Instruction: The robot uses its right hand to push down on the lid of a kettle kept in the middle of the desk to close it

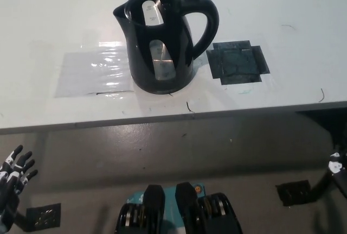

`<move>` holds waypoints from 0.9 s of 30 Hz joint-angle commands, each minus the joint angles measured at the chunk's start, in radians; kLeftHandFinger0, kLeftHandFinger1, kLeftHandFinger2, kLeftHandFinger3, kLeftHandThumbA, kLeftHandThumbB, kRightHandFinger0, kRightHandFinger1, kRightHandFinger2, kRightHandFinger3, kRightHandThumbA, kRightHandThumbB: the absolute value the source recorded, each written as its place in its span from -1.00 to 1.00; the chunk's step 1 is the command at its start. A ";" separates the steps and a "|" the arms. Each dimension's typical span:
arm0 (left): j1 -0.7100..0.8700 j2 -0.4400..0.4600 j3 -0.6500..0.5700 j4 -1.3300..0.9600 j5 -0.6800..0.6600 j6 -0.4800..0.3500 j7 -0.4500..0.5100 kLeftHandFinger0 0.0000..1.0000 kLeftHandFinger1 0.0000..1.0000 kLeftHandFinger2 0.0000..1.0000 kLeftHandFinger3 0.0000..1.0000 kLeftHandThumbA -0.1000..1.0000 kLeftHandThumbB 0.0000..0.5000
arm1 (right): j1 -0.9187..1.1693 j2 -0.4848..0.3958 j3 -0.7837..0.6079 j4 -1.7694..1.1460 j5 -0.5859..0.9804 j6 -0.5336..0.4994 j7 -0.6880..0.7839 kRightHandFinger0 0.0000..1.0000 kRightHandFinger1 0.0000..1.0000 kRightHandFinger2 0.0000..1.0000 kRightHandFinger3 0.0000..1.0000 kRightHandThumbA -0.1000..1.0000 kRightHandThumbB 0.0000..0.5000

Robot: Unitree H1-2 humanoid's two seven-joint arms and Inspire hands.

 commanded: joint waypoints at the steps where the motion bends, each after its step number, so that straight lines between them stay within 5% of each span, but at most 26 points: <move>1: -0.020 0.032 0.016 -0.048 -0.020 0.026 -0.003 1.00 1.00 1.00 1.00 0.40 -0.54 | -0.072 -0.038 -0.034 -0.455 -0.059 0.161 -0.045 1.00 1.00 1.00 1.00 0.00 -0.85; 4: -0.012 0.039 0.026 -0.039 -0.032 0.023 -0.011 1.00 1.00 1.00 1.00 0.40 -0.57 | -0.202 -0.070 -0.056 -0.624 -0.055 0.354 -0.070 1.00 1.00 1.00 1.00 0.28 -0.59; 7: 0.001 0.040 0.030 -0.045 -0.031 0.023 -0.009 1.00 1.00 1.00 1.00 0.42 -0.58 | -0.348 -0.103 -0.068 -0.718 0.003 0.533 -0.098 1.00 1.00 1.00 1.00 0.15 -0.54; 10: 0.009 0.041 0.031 -0.031 -0.034 0.018 -0.016 1.00 1.00 1.00 1.00 0.44 -0.56 | -0.526 -0.181 -0.070 -0.717 0.038 0.607 -0.091 1.00 1.00 1.00 1.00 0.08 -0.67; 13: 0.015 0.036 0.029 -0.025 -0.035 0.015 -0.019 1.00 1.00 1.00 1.00 0.44 -0.54 | -0.620 -0.207 -0.043 -0.664 0.059 0.607 -0.098 1.00 1.00 1.00 1.00 -0.03 -0.74; 23: 0.047 0.027 0.019 -0.016 -0.029 0.005 -0.024 1.00 1.00 1.00 1.00 0.43 -0.55 | -0.867 -0.157 0.046 -0.360 0.170 0.607 -0.091 1.00 1.00 1.00 1.00 0.39 -0.85; 27: 0.056 0.019 0.015 -0.017 -0.031 0.001 -0.025 1.00 1.00 1.00 1.00 0.40 -0.59 | -0.971 -0.095 0.073 -0.194 0.121 0.606 -0.054 1.00 1.00 1.00 1.00 0.48 -0.70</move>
